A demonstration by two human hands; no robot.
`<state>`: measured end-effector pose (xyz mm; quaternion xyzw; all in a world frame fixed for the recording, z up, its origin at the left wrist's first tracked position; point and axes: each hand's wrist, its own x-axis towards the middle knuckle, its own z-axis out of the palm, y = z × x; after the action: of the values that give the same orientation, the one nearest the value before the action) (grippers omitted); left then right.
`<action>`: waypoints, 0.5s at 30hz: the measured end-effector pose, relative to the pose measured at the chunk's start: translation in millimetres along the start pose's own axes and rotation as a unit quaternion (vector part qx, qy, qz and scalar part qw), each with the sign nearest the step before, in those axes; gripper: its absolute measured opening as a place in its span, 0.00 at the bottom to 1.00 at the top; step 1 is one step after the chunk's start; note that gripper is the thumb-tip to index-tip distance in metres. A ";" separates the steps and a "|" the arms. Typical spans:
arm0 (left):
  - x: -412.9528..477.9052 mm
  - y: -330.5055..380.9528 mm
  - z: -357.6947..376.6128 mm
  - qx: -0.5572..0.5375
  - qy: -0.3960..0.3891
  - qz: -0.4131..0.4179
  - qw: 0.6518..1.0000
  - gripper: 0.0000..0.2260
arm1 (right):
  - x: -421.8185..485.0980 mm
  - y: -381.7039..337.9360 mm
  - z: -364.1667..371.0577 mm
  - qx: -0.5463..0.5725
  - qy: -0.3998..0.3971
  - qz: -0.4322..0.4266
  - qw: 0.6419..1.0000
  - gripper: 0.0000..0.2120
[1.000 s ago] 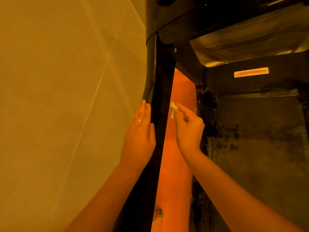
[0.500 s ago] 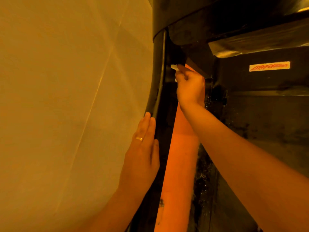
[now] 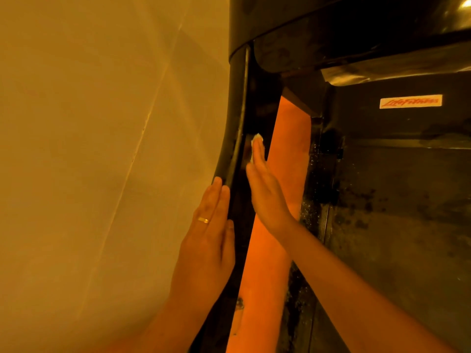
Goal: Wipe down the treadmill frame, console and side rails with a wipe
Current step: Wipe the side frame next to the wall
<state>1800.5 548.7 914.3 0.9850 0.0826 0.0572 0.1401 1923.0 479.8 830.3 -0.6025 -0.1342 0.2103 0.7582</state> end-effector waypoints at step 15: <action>0.8 -2.6 0.6 -0.011 0.001 0.006 1.000 0.24 | -21.2 -10.6 14.8 0.052 0.023 0.042 0.998 0.24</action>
<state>1801.0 551.1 913.1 0.9839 0.0758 0.0600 0.1500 1899.4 480.3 845.2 -0.5718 -0.0803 0.2343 0.7821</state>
